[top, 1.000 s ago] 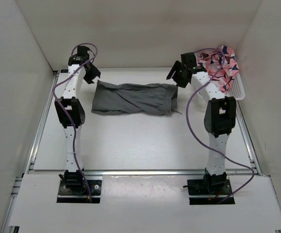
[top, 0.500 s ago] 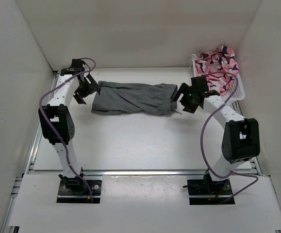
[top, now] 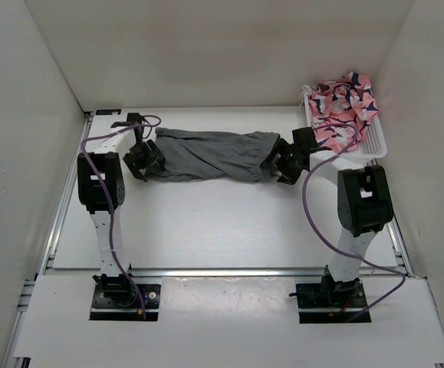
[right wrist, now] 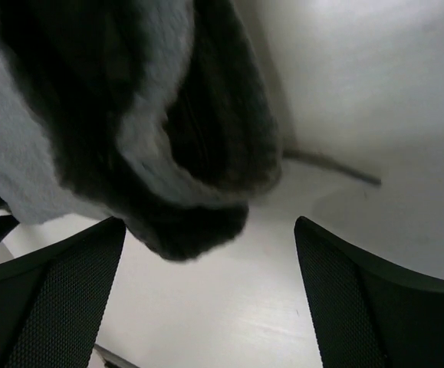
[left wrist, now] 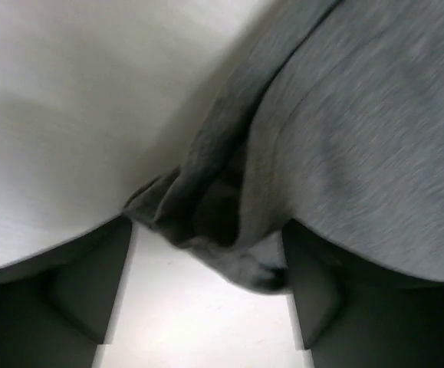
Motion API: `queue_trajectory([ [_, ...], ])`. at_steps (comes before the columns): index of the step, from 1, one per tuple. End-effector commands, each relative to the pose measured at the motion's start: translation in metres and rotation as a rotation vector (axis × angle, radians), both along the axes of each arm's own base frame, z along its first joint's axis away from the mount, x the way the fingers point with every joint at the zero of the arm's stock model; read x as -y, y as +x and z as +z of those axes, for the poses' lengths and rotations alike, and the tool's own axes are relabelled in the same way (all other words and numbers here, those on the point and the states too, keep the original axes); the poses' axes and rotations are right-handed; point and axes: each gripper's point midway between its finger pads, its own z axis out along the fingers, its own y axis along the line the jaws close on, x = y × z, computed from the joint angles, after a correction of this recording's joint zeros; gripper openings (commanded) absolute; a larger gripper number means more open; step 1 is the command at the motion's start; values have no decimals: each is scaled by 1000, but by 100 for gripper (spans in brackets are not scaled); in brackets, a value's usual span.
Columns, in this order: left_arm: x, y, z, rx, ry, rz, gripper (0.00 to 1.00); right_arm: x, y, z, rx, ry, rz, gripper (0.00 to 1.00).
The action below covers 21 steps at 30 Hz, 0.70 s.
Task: Fold and stack the shorts
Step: Fold the shorts
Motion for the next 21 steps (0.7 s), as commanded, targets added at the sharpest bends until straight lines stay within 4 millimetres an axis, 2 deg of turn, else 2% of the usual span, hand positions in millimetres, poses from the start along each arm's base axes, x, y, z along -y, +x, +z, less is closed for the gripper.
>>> queue_trajectory([
  [1, 7, 18, -3, 44, -27, 5, 79, -11, 32, 3, 68, 1, -4, 90],
  [2, 8, 19, -3, 43, -29, 14, 66, -14, 35, 1, 76, -5, 0, 78],
  [3, 8, 21, -5, 43, -29, 14, 31, -13, 39, -1, 77, -14, -7, 69],
  [4, 8, 21, -5, 43, -29, 14, 14, -22, 42, 2, 90, -10, 8, 59],
  [5, 8, 21, -5, 43, -29, 14, 10, -20, 48, 3, 100, -24, -4, 45],
  [6, 5, 21, -2, 43, -40, 21, 10, -22, 44, 6, 87, -36, 0, 17],
  [7, 5, 23, 7, 64, -40, 20, 10, -26, 42, 11, 95, -50, 13, 6],
  [8, -3, 20, 10, 61, -22, 37, 10, -22, 44, 18, 110, -70, 8, 0],
  [9, -11, 19, 16, 72, -9, 52, 10, -23, 39, 31, 119, -78, 9, 0],
  [11, -22, 18, 39, 121, 25, 71, 10, -20, 29, 39, 127, -107, 21, 0],
  [13, -28, 9, 44, 122, 37, 74, 10, -14, 16, 51, 126, -119, 13, 0],
  [14, -28, 6, 53, 138, 37, 74, 10, -9, 6, 44, 108, -132, 9, 0],
  [15, -31, -6, 47, 111, 38, 82, 10, -6, -2, 52, 115, -130, 8, 0],
  [16, -31, -12, 46, 103, 38, 82, 10, -3, -12, 50, 99, -135, 10, 0],
  [17, -31, -19, 46, 94, 38, 82, 10, 2, -29, 38, 58, -148, 13, 0],
  [18, -31, -26, 53, 105, 38, 82, 10, 6, -37, 46, 80, -149, 6, 0],
  [19, -30, -45, 42, 59, 38, 82, 10, 12, -51, 42, 53, -165, 3, 0],
  [20, -27, -54, 41, 46, 25, 78, 10, 16, -62, 39, 38, -170, 5, 0],
  [21, -23, -64, 48, 59, 24, 69, 10, 25, -83, 34, 24, -186, -1, 0],
])
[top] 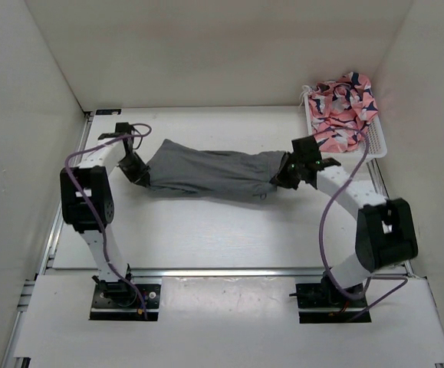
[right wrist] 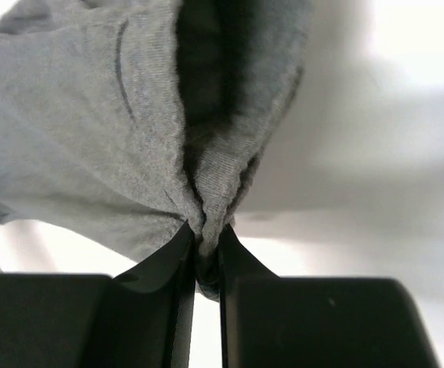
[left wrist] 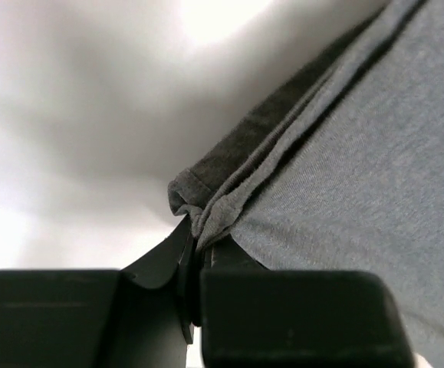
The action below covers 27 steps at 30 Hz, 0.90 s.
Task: Fold and stack the shorts
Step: Fold the shorts
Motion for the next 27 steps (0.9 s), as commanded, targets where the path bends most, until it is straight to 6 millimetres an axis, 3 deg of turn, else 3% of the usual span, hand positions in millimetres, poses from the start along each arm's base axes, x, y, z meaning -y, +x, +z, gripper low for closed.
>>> queue_trajectory([
  [1, 2, -42, 12, -11, 17, -3, 10, 36, -52, -18, -76, -108, -40, 0],
  [2, 5, -52, 12, -17, 17, -13, 10, 40, -62, -19, -76, -108, -40, 0],
  [3, 9, -61, 12, -24, 14, -10, 10, 47, -85, -25, -91, -113, -39, 0],
  [5, 21, -83, 13, -21, 13, -39, 10, 53, -104, -24, -77, -108, -40, 2],
  [7, 29, -95, 18, -11, -1, -51, 10, 56, -127, -37, -110, -109, -6, 25],
  [8, 29, -103, 12, -22, -3, -41, 10, 59, -135, -35, -121, -113, -6, 48],
  [11, 30, -109, 15, -12, 6, -48, 10, 64, -143, -21, -77, -122, 2, 56],
  [16, 34, -107, 17, -3, 12, -55, 10, 63, -124, 12, 31, -143, 44, 58],
  [19, 37, -105, 17, -1, 12, -66, 10, 62, -111, 13, 31, -166, 58, 58],
  [24, 45, -101, 20, 8, 18, -82, 10, 57, -87, -2, 14, -193, 74, 59],
  [27, 43, -101, 17, 0, 28, -80, 10, 52, -71, -6, 13, -199, 81, 47],
])
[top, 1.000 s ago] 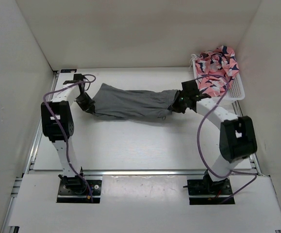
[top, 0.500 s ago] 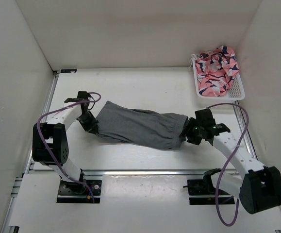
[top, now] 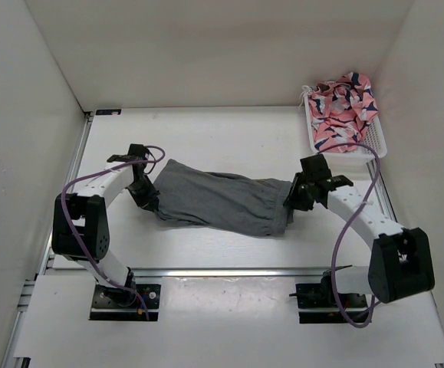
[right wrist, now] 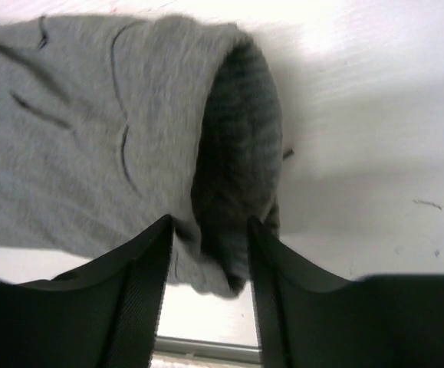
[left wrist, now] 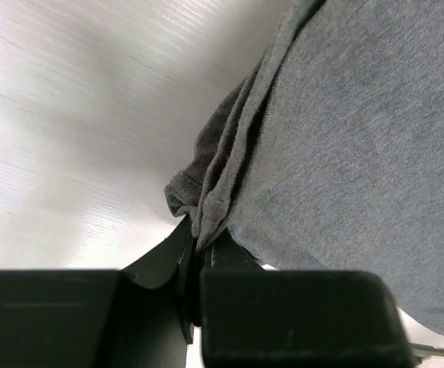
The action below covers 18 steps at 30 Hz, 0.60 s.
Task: Fold and stack the shorts
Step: Fold the shorts
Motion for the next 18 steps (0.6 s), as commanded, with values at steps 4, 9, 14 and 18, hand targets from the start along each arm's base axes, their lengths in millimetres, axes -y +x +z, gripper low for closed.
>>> queue_trajectory([
  [4, -2, 12, 10, 57, 23, 9, 10, -2, 36, 31, 140, -5, -7, 0],
  [9, -6, 13, 9, 60, 45, 14, 10, 3, 49, 60, 198, -16, -27, 0],
  [14, -6, 11, -1, 22, 50, 13, 10, 1, 75, 68, 182, -39, -31, 0],
  [18, -7, 10, -4, 12, 52, 12, 10, 0, 99, 42, 92, -96, -44, 0],
])
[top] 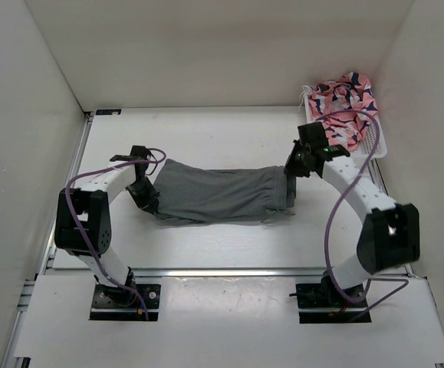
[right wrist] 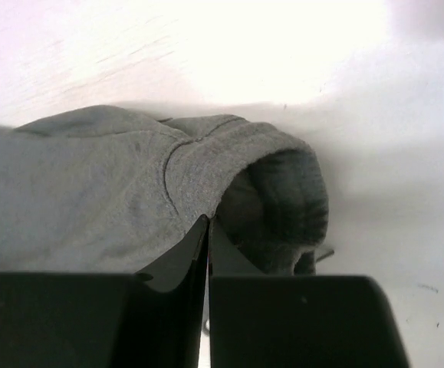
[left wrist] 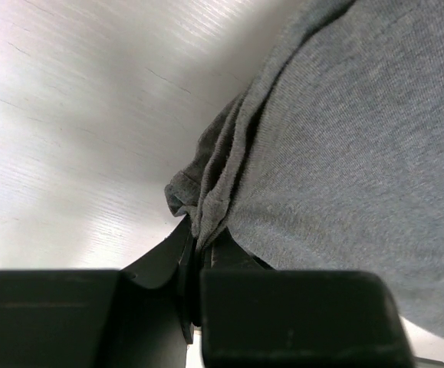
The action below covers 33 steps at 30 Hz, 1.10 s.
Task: Fold and stack the shorts
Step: Fold the shorts
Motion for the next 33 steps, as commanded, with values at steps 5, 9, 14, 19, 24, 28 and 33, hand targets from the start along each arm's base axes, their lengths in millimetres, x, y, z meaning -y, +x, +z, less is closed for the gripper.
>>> queue_trajectory([
  [5, -2, 12, 8, 51, 17, 6, 10, 23, 31, -39, -121, -152, -93, 0],
  [9, -2, 13, 11, 60, 15, 6, 10, 9, 30, -35, -117, -119, -42, 28],
  [14, -2, 16, 13, 69, 16, -3, 10, -6, 17, 2, -19, -128, -6, 80],
  [19, -1, 19, 16, 79, 14, -2, 10, -16, -2, 9, 5, -118, -7, 46],
  [24, -1, 19, 16, 79, 14, -2, 10, -23, 3, -36, -66, -150, 8, 2],
  [28, -5, 17, 16, 84, 35, 1, 10, -20, -4, -79, -162, -187, 6, 2],
  [33, -10, 10, 19, 88, 56, 4, 10, -30, -5, -75, -153, -136, 33, 13],
])
